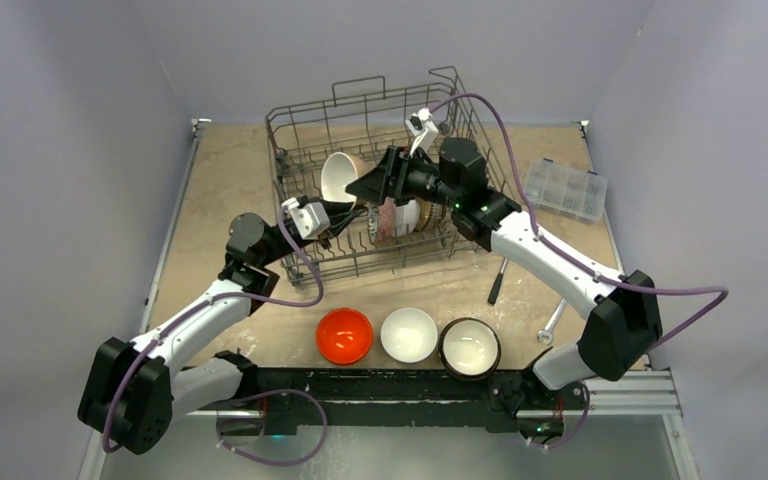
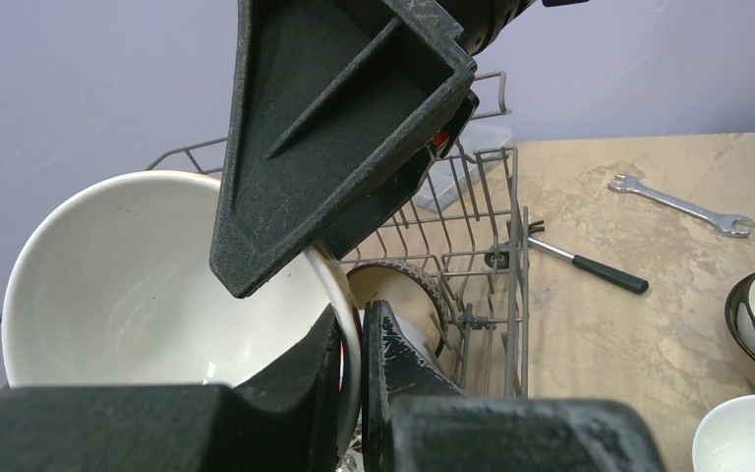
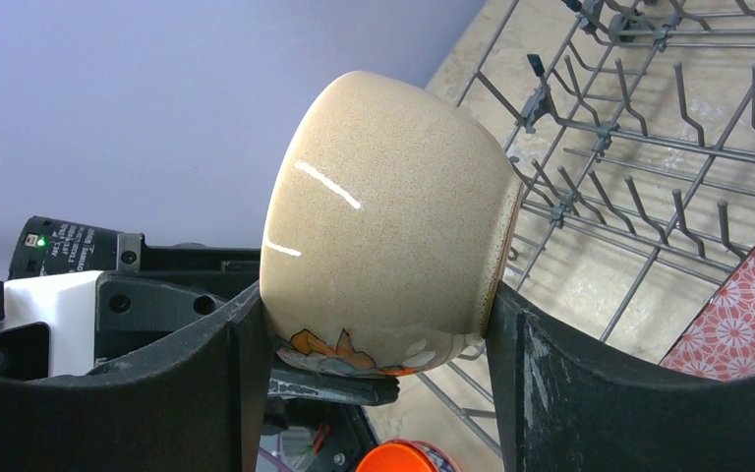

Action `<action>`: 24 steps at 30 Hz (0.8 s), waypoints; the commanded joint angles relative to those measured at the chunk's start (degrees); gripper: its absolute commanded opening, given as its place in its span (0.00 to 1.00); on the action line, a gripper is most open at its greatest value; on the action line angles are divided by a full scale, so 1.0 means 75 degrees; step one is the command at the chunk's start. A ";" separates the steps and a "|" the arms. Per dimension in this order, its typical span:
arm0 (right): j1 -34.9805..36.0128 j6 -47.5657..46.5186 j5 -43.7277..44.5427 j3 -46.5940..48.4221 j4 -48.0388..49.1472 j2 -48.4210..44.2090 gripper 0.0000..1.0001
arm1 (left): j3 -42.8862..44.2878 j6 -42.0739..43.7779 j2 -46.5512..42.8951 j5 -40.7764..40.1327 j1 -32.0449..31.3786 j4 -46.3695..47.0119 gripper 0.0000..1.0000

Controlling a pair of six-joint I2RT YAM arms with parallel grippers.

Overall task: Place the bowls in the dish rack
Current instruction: Place the bowl in the dish rack.

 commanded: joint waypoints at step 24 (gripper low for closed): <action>-0.0032 0.0093 0.1195 0.0220 -0.1030 -0.0851 0.00 | 0.0288 -0.0805 0.0030 -0.1360 -0.0034 0.0223 0.61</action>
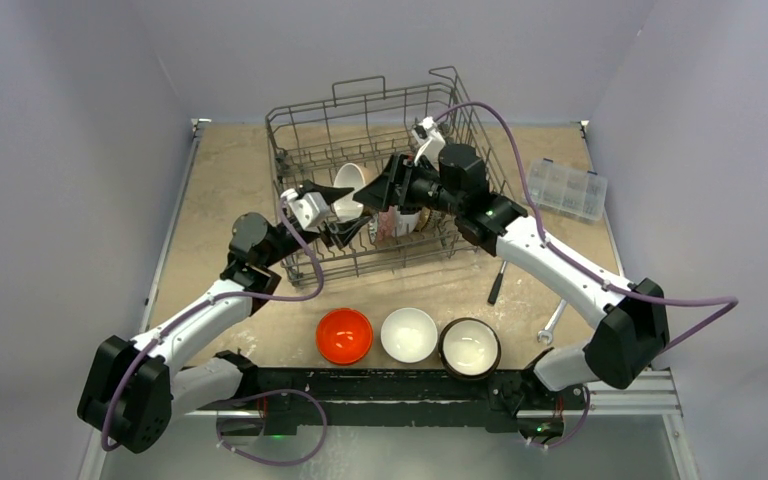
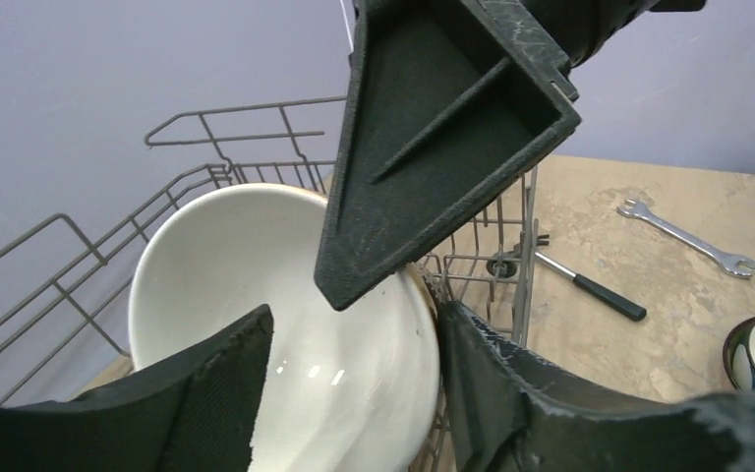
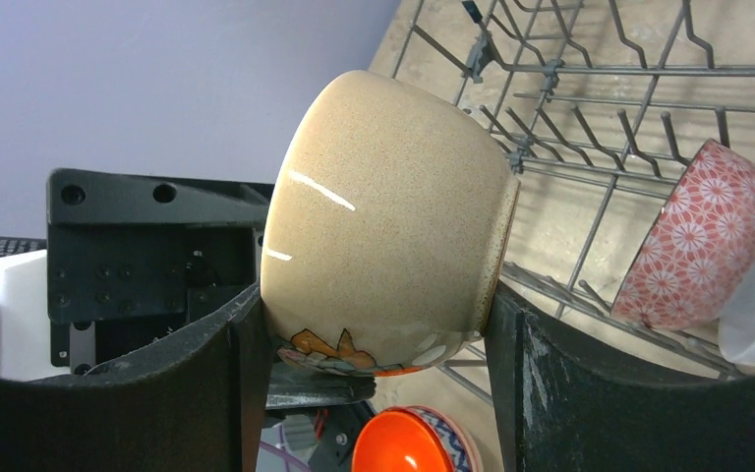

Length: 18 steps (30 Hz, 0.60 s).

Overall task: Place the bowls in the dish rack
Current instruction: Place the bowl in the dish rack.

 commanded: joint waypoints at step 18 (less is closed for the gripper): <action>-0.0092 -0.1029 0.1000 0.1693 -0.1390 0.0469 0.00 | 0.0496 -0.1275 -0.0134 -0.2873 0.0890 -0.0360 0.96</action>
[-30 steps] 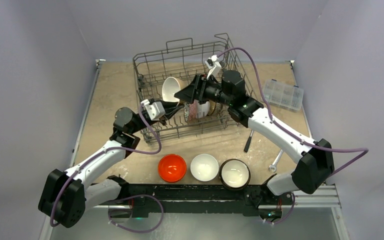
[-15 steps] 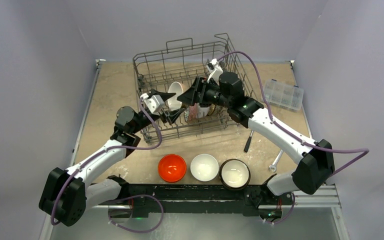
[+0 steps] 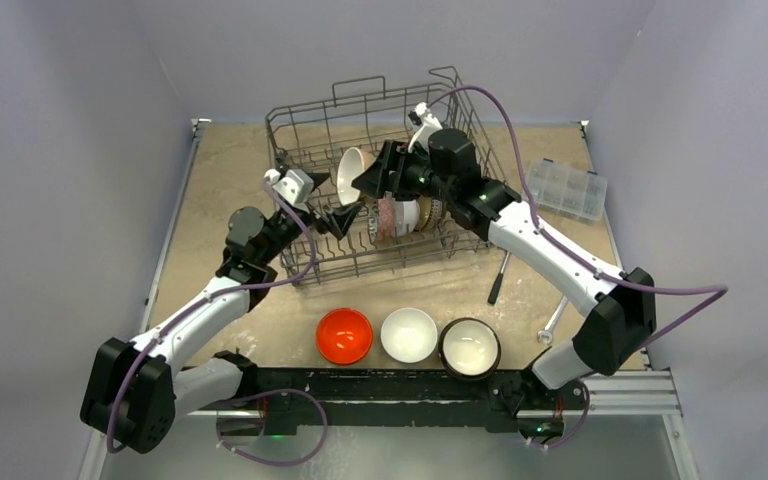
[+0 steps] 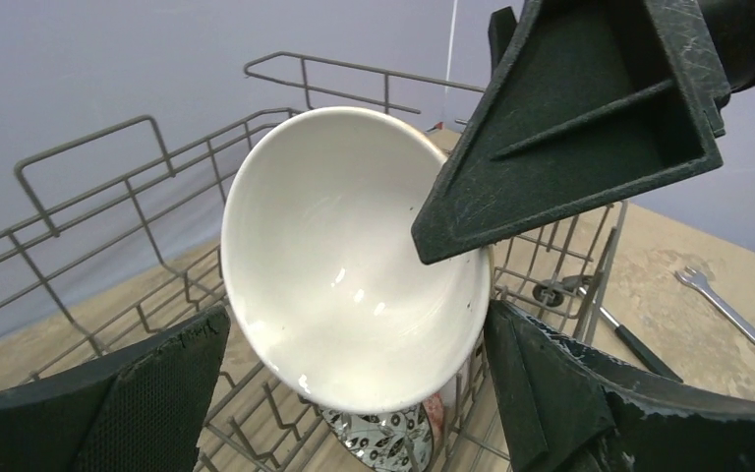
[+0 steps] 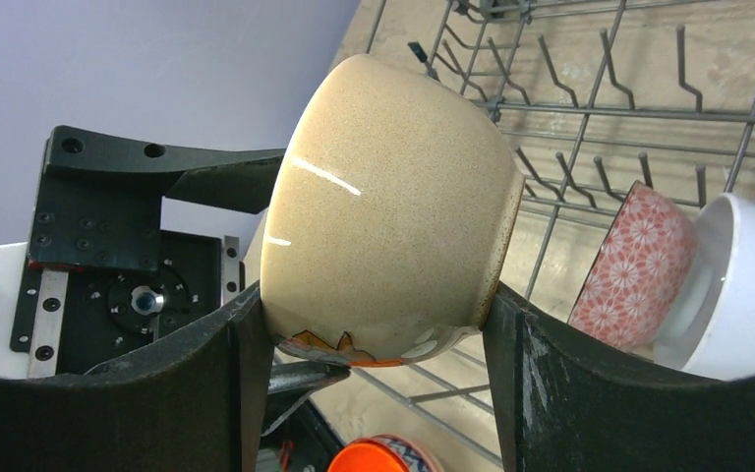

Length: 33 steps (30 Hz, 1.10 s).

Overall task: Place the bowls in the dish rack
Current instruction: Place the bowl in the dish rack.

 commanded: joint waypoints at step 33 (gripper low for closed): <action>0.0585 -0.2040 0.1975 0.3484 -0.2758 0.2034 0.00 | 0.1836 -0.0040 0.0399 -0.4403 0.1297 -0.3093 0.99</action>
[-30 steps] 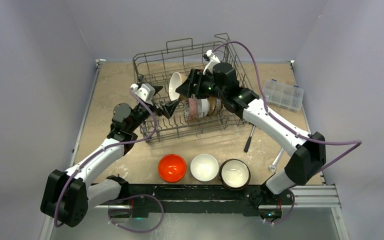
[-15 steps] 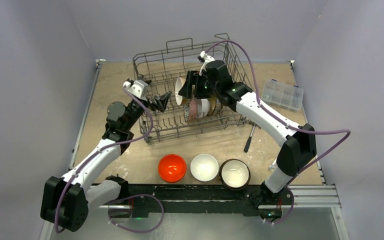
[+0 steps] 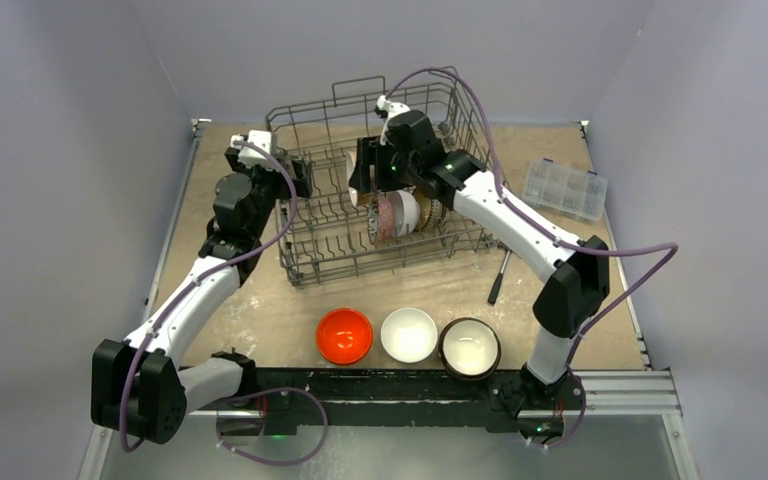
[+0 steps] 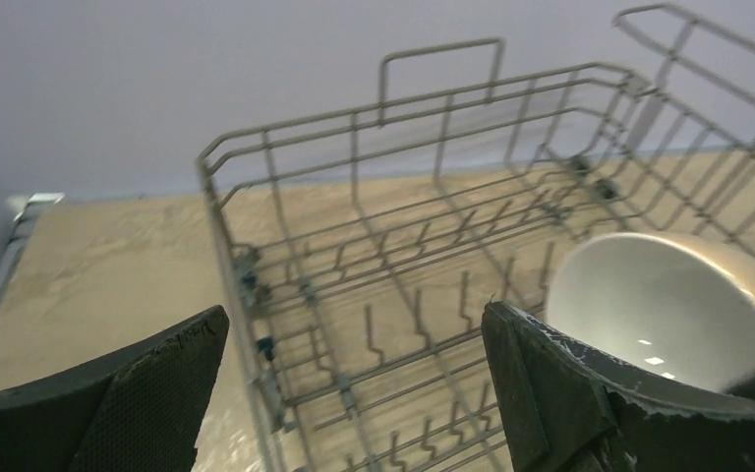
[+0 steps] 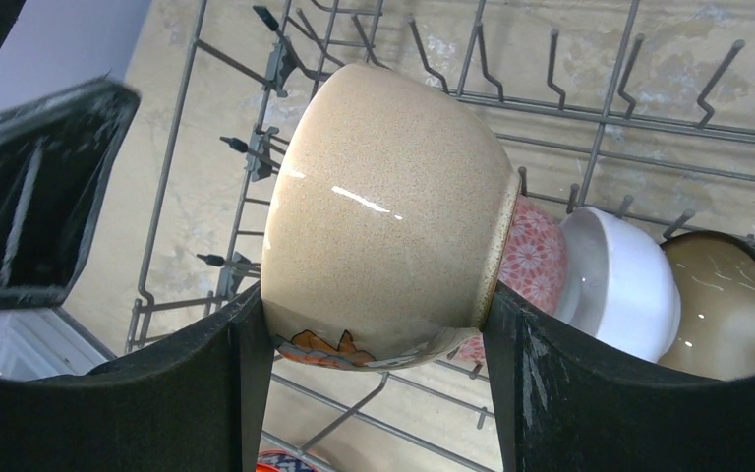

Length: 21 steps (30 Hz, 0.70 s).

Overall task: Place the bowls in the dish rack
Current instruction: Place the bowl in the dish rack.

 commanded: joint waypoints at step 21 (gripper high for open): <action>0.1028 -0.0610 0.1682 0.1705 -0.1424 0.1095 0.00 | 0.0054 0.0010 0.0015 -0.2423 0.0177 -0.0279 0.99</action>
